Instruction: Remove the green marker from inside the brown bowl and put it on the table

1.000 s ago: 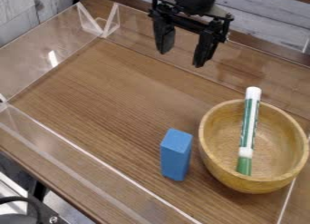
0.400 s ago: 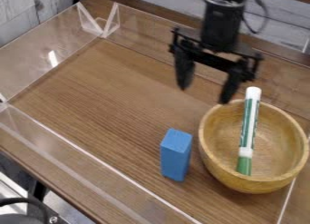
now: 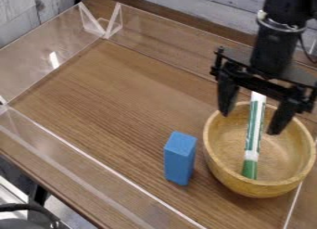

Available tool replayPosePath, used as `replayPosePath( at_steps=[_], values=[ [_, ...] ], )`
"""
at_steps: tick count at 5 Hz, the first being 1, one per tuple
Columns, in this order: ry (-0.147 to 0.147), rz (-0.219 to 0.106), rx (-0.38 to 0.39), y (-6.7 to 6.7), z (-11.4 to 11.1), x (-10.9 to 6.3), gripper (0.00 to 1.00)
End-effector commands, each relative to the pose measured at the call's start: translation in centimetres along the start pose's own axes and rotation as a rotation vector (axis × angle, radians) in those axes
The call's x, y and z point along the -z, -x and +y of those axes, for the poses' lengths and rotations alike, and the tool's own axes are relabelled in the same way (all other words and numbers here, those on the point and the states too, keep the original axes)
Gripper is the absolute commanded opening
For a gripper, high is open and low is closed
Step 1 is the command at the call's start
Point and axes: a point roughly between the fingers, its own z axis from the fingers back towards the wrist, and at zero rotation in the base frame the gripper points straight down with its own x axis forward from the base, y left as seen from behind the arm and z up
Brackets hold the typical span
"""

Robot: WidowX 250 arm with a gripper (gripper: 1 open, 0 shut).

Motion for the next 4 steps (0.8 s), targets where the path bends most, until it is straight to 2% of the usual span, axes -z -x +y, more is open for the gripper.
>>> replayPosePath(
  at_steps=[1, 4],
  values=[
    [0.027, -0.065, 0.009, 0.1, -0.8, -1.2, 1.0],
    [0.04, -0.061, 0.007, 0.1, -1.5, 0.7, 1.0]
  ],
)
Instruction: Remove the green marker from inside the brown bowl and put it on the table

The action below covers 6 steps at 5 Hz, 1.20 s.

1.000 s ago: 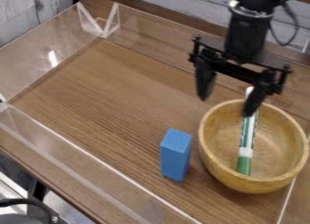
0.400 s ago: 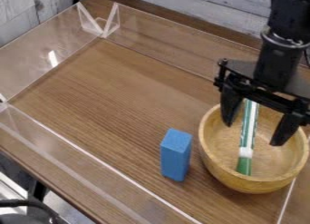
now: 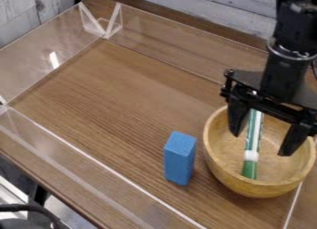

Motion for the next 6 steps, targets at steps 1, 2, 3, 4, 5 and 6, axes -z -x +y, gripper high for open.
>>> replayPosePath(
  at_steps=[1, 2, 3, 4, 5, 6],
  values=[
    [0.018, -0.035, 0.005, -0.4, -0.5, -0.1, 1.0],
    [0.018, -0.04, -0.001, -0.7, -0.6, 0.5, 1.0],
    [0.019, -0.045, -0.008, -1.0, -0.7, 1.1, 1.0],
    [0.017, -0.053, -0.01, -1.2, -0.8, 1.4, 1.0],
    [0.014, -0.057, -0.012, -1.3, -0.8, 1.7, 1.0],
    [0.013, -0.062, -0.013, -1.4, -0.9, 1.8, 1.0]
  ],
)
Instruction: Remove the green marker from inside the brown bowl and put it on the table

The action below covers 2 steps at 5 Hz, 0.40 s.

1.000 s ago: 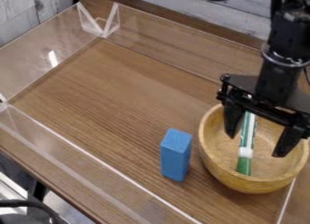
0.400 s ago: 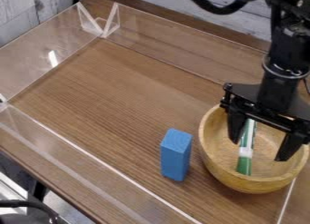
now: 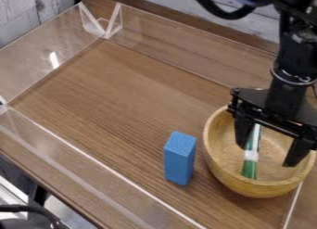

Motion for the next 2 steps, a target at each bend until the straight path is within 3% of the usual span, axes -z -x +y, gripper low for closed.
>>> replayPosePath(
  at_steps=[1, 2],
  values=[
    [0.007, -0.029, 0.005, -0.34, -0.24, -0.61, 1.0],
    [0.005, -0.037, 0.003, -0.35, -0.23, -0.6, 1.0]
  ],
)
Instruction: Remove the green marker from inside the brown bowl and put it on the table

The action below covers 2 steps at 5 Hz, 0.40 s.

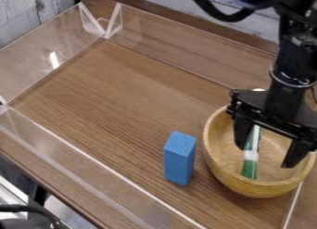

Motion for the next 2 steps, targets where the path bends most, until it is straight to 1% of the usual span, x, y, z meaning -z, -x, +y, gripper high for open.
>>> replayPosePath(
  at_steps=[1, 2],
  values=[
    [0.012, -0.038, 0.012, -0.35, -0.41, -0.79, 1.0],
    [0.012, -0.046, 0.013, -0.35, -0.45, -0.81, 1.0]
  ],
)
